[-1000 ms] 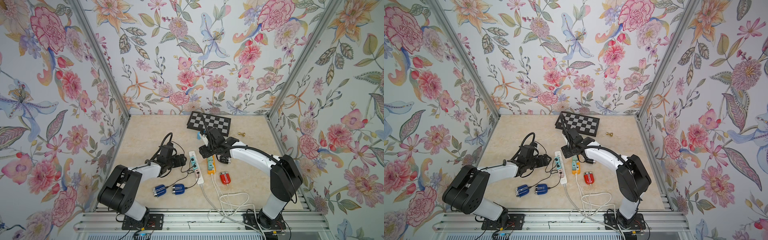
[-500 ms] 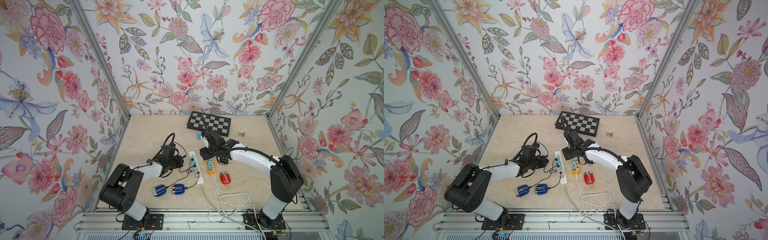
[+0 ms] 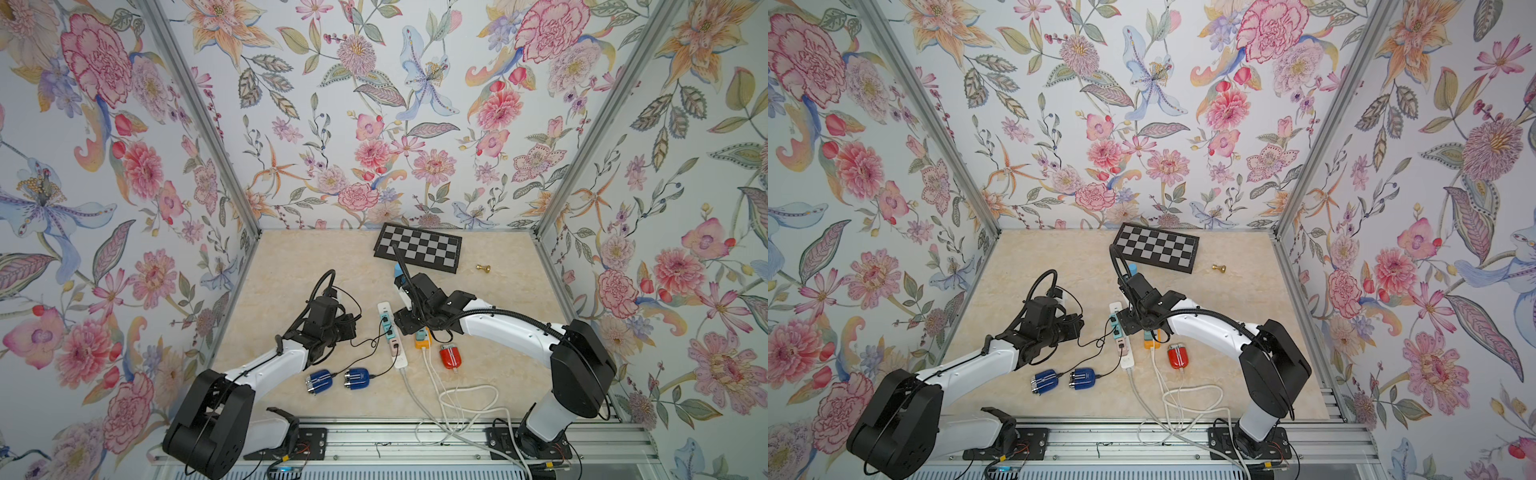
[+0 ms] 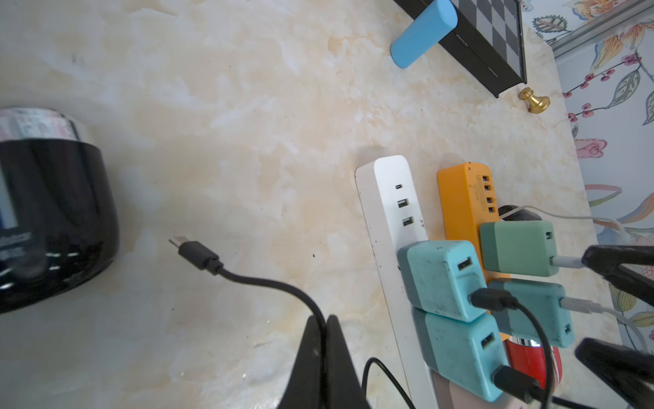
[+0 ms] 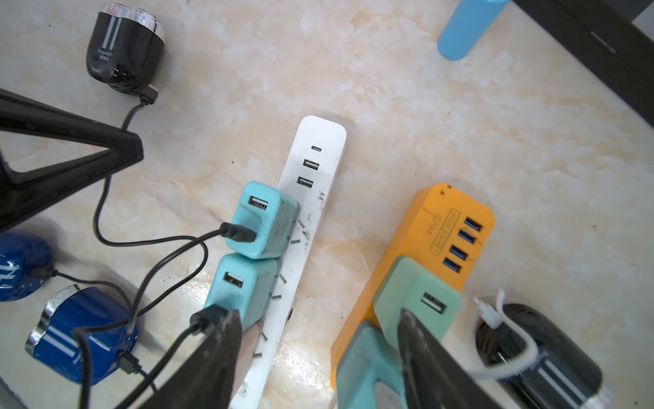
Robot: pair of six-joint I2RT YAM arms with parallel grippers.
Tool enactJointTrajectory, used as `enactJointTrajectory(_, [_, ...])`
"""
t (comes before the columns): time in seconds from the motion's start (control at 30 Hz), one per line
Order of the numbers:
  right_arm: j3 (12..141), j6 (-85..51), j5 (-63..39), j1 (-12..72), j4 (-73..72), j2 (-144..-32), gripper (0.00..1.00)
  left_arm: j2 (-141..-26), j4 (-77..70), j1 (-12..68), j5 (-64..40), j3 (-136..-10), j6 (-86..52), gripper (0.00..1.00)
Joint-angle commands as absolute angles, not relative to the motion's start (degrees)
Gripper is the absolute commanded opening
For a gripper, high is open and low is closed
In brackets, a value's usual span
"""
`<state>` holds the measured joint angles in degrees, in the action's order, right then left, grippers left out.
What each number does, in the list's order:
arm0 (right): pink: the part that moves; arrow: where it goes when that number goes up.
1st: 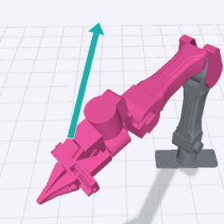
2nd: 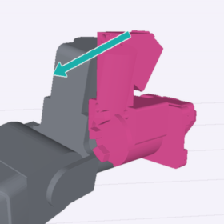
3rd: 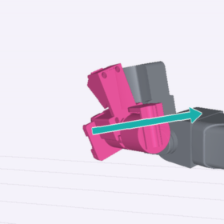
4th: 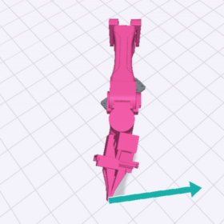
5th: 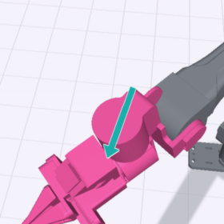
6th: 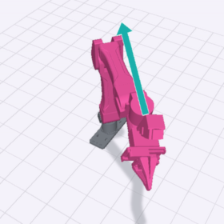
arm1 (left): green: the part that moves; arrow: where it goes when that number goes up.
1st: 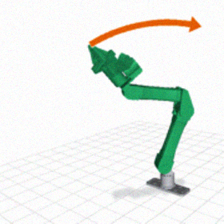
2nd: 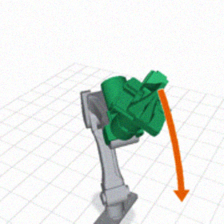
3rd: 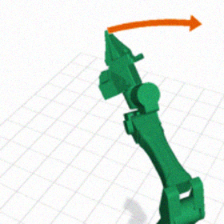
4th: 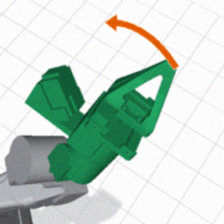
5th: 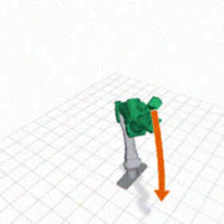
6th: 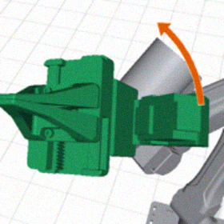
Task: Unplug the electric shaver
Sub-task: Pick up the charging cable from the center of the board, then place the charging cable at the center of the board.
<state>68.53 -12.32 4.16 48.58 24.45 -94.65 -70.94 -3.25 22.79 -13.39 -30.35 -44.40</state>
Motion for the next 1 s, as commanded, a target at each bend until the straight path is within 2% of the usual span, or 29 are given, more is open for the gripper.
enactJointTrajectory(0.0, [67.14,-13.06,5.98,48.77,24.96,-91.82,0.71,-66.95,-1.98,21.26,-10.11,-29.88,-44.93,0.00])
enactJointTrajectory(0.27, [66.70,-10.35,6.59,53.02,24.96,-91.33,0.71,-66.46,-1.90,18.63,-11.52,-32.55,-43.42,0.00])
enactJointTrajectory(0.6, [67.28,-15.53,5.94,56.07,25.68,-92.50,0.68,-67.53,-4.11,15.47,-13.63,-32.74,-43.11,0.00])
enactJointTrajectory(0.97, [74.38,-20.89,13.26,58.31,30.00,-101.80,0.64,-71.91,-5.63,15.06,-16.33,-34.61,-41.87,0.00])
